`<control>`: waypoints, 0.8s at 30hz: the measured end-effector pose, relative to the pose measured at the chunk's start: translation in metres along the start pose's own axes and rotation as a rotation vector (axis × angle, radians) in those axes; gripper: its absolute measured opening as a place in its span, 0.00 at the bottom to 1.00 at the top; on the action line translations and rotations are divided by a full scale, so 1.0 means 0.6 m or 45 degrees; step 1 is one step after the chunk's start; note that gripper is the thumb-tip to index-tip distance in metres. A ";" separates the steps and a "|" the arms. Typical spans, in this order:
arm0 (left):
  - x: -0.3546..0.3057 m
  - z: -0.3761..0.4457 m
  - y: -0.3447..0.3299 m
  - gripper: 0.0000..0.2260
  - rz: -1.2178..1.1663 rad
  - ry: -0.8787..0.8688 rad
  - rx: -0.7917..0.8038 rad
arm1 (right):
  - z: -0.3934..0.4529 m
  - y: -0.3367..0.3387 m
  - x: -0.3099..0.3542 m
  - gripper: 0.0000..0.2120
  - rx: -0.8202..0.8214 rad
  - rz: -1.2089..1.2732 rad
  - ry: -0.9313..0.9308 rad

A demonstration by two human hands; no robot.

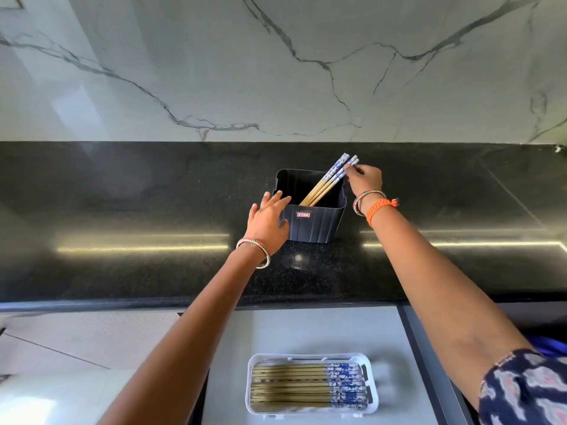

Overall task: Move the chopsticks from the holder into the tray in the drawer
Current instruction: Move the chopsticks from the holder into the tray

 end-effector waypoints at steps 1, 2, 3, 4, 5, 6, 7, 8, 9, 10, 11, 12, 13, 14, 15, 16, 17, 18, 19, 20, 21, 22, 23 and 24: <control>0.000 0.000 0.002 0.25 -0.008 0.003 0.002 | 0.001 0.003 0.004 0.15 -0.027 0.019 0.020; 0.000 0.000 0.004 0.25 -0.018 0.004 -0.002 | 0.003 0.007 0.011 0.15 -0.053 0.045 0.043; -0.001 0.000 0.006 0.25 -0.029 0.002 -0.007 | 0.001 0.014 0.021 0.15 -0.086 0.071 0.076; -0.003 -0.002 0.008 0.25 -0.042 0.001 -0.015 | 0.003 0.023 0.031 0.15 -0.127 0.085 0.125; -0.004 -0.005 0.011 0.25 -0.067 0.005 -0.027 | 0.002 0.034 0.041 0.15 -0.175 0.089 0.179; -0.007 -0.008 0.014 0.26 -0.105 0.006 -0.043 | 0.003 0.050 0.048 0.15 -0.226 0.099 0.235; -0.011 -0.014 0.016 0.26 -0.147 0.008 -0.062 | 0.000 0.068 0.055 0.15 -0.266 0.125 0.275; -0.016 -0.022 0.018 0.25 -0.187 0.006 -0.081 | -0.004 0.086 0.058 0.15 -0.302 0.170 0.304; -0.022 -0.031 0.018 0.25 -0.214 -0.008 -0.101 | -0.010 0.106 0.060 0.15 -0.336 0.232 0.321; -0.027 -0.041 0.017 0.25 -0.229 -0.022 -0.122 | -0.016 0.123 0.060 0.15 -0.364 0.313 0.333; -0.032 -0.050 0.013 0.25 -0.243 -0.036 -0.145 | -0.026 0.143 0.060 0.13 -0.384 0.413 0.330; -0.039 -0.061 0.010 0.25 -0.264 -0.049 -0.181 | -0.035 0.164 0.060 0.11 -0.398 0.535 0.320; -0.045 -0.072 0.006 0.24 -0.300 -0.061 -0.237 | -0.045 0.183 0.057 0.10 -0.399 0.668 0.287; -0.051 -0.084 0.003 0.23 -0.349 -0.080 -0.325 | -0.058 0.199 0.054 0.11 -0.397 0.802 0.240; -0.057 -0.097 0.002 0.22 -0.412 -0.083 -0.437 | -0.074 0.208 0.049 0.14 -0.380 0.924 0.176; -0.063 -0.114 -0.001 0.21 -0.496 -0.060 -0.550 | -0.097 0.216 0.036 0.15 -0.342 1.023 0.099; -0.067 -0.132 -0.007 0.20 -0.608 -0.009 -0.651 | -0.121 0.219 0.016 0.15 -0.300 1.089 0.004; -0.068 -0.154 -0.014 0.19 -0.749 0.070 -0.730 | -0.143 0.214 -0.011 0.16 -0.260 1.120 -0.099; -0.064 -0.177 -0.025 0.17 -0.888 0.173 -0.791 | -0.168 0.207 -0.047 0.16 -0.223 1.110 -0.204; -0.055 -0.198 -0.037 0.15 -1.000 0.287 -0.843 | -0.191 0.194 -0.082 0.17 -0.173 1.076 -0.298; -0.037 -0.225 -0.056 0.13 -1.049 0.408 -0.871 | -0.218 0.176 -0.127 0.18 -0.124 1.001 -0.381; -0.016 -0.251 -0.076 0.12 -1.054 0.517 -0.883 | -0.247 0.156 -0.171 0.19 -0.084 0.904 -0.473; 0.010 -0.279 -0.097 0.11 -1.031 0.625 -0.886 | -0.279 0.138 -0.215 0.20 -0.065 0.801 -0.574; 0.042 -0.308 -0.121 0.12 -0.981 0.753 -0.872 | -0.309 0.125 -0.259 0.22 -0.083 0.703 -0.661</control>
Point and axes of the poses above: each hand's wrist, its own z-axis towards the middle knuckle, its own y-axis out of the back of the hand, x = y × z, the point moved 1 cm from there along z, towards the middle knuckle, and after that the axes turned 8 degrees about -y, right-handed, at the moved point
